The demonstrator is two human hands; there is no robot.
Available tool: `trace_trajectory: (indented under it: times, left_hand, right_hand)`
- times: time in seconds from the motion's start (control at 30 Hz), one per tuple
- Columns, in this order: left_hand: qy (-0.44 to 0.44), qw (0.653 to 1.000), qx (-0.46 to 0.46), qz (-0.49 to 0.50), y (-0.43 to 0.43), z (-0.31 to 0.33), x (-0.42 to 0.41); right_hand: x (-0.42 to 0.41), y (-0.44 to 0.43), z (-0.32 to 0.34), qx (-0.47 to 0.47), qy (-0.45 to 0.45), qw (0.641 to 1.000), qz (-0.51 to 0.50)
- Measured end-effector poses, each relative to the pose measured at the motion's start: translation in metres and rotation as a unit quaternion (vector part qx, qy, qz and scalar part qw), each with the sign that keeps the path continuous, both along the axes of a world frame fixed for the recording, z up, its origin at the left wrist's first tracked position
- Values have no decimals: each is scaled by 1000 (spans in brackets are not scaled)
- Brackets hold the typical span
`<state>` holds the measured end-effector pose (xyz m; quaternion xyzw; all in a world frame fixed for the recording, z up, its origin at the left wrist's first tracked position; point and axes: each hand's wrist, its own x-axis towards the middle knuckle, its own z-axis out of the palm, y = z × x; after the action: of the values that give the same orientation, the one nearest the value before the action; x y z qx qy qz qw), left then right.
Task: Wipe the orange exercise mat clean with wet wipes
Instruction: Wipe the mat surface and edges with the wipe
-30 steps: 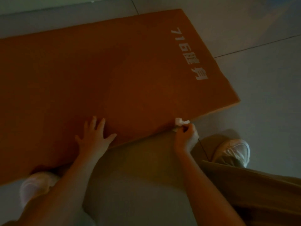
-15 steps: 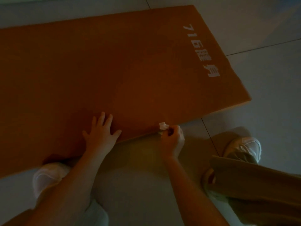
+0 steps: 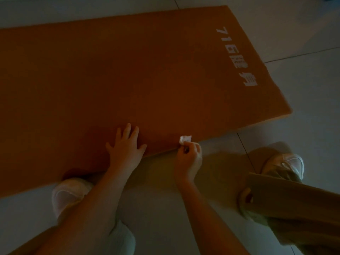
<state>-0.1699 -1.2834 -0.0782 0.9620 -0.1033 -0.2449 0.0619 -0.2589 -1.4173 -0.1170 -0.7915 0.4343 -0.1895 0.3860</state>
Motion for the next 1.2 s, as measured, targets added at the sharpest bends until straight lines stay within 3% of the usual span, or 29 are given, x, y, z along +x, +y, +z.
trace_trajectory:
  times: [0.17, 0.3, 0.43, 0.7, 0.8, 0.93, 1.2]
  left_hand:
    - [21, 999, -1, -39, 22, 7, 7]
    - [55, 995, -5, 86, 69, 12, 7]
    - [106, 993, -8, 53, 96, 17, 10]
    - [120, 991, 24, 46, 85, 14, 15]
    - [110, 992, 40, 42, 83, 15, 12]
    - [114, 991, 48, 48, 81, 15, 14]
    - [75, 995, 56, 33, 86, 12, 11]
  right_hand:
    - [1, -3, 3, 20, 53, 998, 1]
    - [6, -10, 21, 37, 114, 992, 24]
    - [6, -14, 38, 50, 196, 978, 45]
    - [8, 20, 31, 52, 153, 987, -1]
    - [6, 9, 29, 11, 185, 983, 7]
    - [9, 4, 33, 23, 183, 983, 10]
    - [7, 3, 31, 30, 96, 995, -23]
